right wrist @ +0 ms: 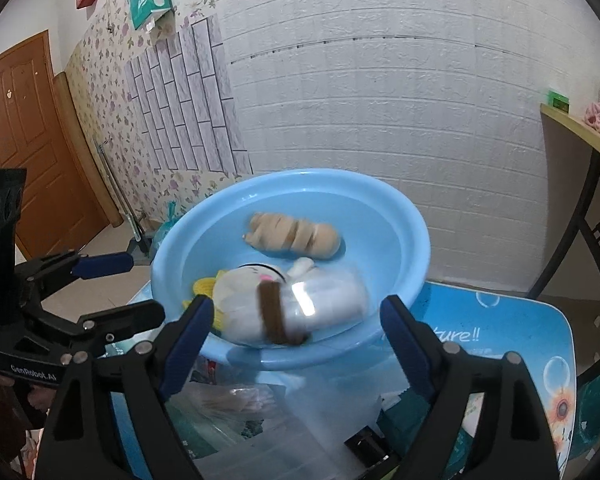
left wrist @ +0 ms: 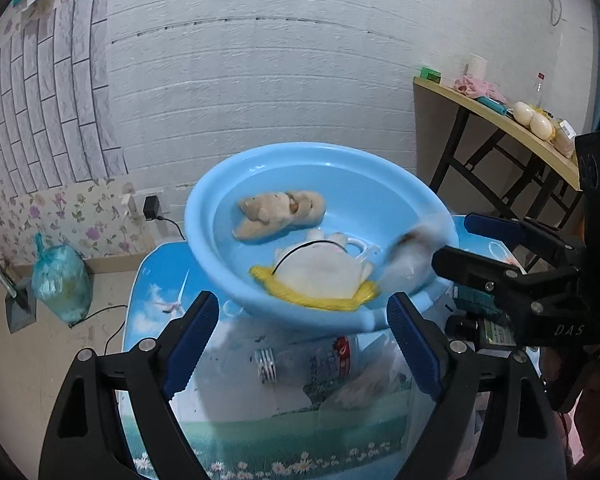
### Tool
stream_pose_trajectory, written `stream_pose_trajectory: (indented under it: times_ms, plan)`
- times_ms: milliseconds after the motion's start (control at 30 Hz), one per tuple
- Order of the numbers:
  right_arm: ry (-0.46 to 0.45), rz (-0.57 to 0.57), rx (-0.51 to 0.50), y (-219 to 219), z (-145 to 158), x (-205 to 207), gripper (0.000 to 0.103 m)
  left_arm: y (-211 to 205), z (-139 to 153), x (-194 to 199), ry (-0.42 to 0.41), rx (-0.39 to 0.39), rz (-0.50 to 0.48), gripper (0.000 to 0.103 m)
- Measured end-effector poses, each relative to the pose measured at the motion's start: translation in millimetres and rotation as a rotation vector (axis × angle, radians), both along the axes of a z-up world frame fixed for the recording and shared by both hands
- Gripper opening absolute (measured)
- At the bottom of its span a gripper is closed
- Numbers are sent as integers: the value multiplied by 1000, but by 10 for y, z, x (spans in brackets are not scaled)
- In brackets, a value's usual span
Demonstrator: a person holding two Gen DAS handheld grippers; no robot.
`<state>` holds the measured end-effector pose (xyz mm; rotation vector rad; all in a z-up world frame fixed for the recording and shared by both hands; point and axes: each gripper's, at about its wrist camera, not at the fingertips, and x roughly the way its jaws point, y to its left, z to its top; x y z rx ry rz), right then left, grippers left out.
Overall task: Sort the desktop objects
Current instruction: 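Open both tools over the basin, releasing the teddy bear and the cable box, then grasp the clear plastic lid with the left tool while the right tool approaches the toothpick box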
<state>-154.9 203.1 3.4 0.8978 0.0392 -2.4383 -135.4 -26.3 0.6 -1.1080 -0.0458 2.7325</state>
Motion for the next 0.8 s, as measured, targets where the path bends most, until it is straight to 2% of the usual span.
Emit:
stream_pose_trajectory:
  times_ms: [200, 433, 800]
  plan:
    - [12, 1, 13, 59, 25, 155, 86, -35, -41, 121, -16, 15, 5, 86]
    - [-4, -55, 33, 316, -10, 391, 86, 67, -161, 348, -46, 7, -22, 86]
    - [-65, -162, 64, 842, -275, 895, 86, 305, -403, 662, -118, 11, -63, 88]
